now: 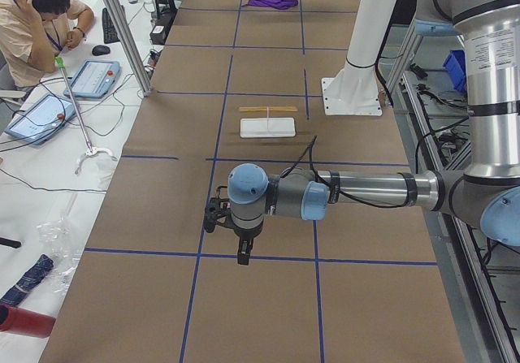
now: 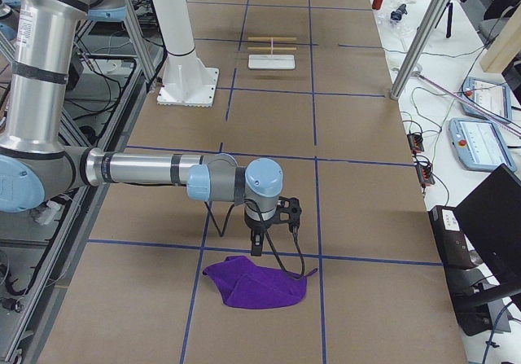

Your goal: Hang towel on rack

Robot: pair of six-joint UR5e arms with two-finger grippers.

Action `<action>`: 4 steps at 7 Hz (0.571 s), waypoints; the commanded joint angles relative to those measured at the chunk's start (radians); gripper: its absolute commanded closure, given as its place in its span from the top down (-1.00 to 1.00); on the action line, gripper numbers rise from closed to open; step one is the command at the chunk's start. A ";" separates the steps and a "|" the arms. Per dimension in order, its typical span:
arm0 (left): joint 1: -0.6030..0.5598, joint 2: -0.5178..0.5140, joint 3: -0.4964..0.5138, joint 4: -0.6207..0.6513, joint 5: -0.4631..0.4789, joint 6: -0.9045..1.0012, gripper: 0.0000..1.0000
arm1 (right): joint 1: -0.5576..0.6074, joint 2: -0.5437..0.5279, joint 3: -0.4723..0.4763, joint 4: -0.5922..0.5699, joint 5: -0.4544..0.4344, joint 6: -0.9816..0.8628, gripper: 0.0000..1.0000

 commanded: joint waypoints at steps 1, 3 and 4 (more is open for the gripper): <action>0.000 -0.001 -0.029 0.001 0.002 0.004 1.00 | 0.000 0.001 0.011 0.000 0.004 0.004 1.00; -0.002 0.003 -0.043 0.000 0.000 0.002 1.00 | -0.001 0.002 0.020 0.002 0.004 0.008 1.00; -0.002 0.000 -0.080 -0.005 0.009 0.002 1.00 | 0.000 0.005 0.032 0.003 0.005 0.010 1.00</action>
